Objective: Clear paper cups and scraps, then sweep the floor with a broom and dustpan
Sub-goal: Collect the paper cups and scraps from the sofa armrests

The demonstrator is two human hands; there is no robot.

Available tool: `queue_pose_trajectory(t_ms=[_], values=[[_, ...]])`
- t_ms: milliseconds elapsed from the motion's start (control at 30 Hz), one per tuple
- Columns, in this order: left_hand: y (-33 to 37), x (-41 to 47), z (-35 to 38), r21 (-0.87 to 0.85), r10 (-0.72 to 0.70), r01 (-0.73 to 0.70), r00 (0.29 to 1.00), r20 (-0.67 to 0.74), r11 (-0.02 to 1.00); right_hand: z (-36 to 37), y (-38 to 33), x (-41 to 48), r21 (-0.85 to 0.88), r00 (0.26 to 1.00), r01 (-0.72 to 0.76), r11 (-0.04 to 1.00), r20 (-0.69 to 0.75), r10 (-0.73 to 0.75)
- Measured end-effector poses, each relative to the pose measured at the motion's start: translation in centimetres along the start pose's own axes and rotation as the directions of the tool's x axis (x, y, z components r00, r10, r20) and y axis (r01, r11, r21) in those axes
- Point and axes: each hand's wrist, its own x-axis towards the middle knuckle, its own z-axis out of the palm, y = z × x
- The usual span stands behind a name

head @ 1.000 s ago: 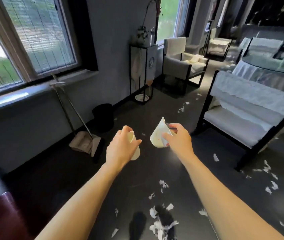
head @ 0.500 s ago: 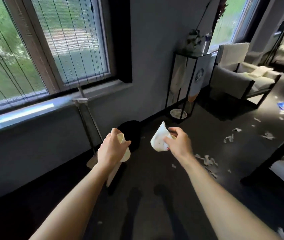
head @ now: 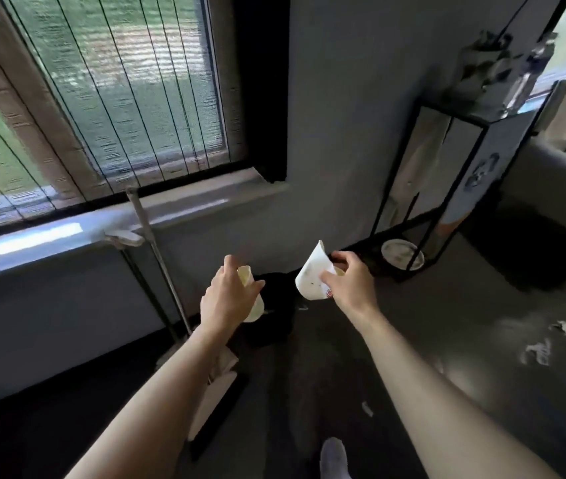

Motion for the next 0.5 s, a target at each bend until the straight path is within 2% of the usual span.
queue_pose_trajectory(t_ms=[167,300,500], values=[[0.5,7.4,5.2,-0.021,-0.134,0.133,0.991,-0.013,0.991,1.9,1.7,11.4,-0.079,0.992,-0.034,0.996,0.120,0.043],[-1.1,12.6,9.6,-0.040,-0.189,0.187,0.981,-0.045,0.981,5.2,4.2,18.4,-0.122,0.974,-0.066,0.990,0.210,0.090],[-6.6,22.2,19.7,-0.040,-0.239,0.238,0.971,-0.012,0.970,13.0,12.7,27.7,-0.241,0.935,-0.111,0.964,0.303,0.183]])
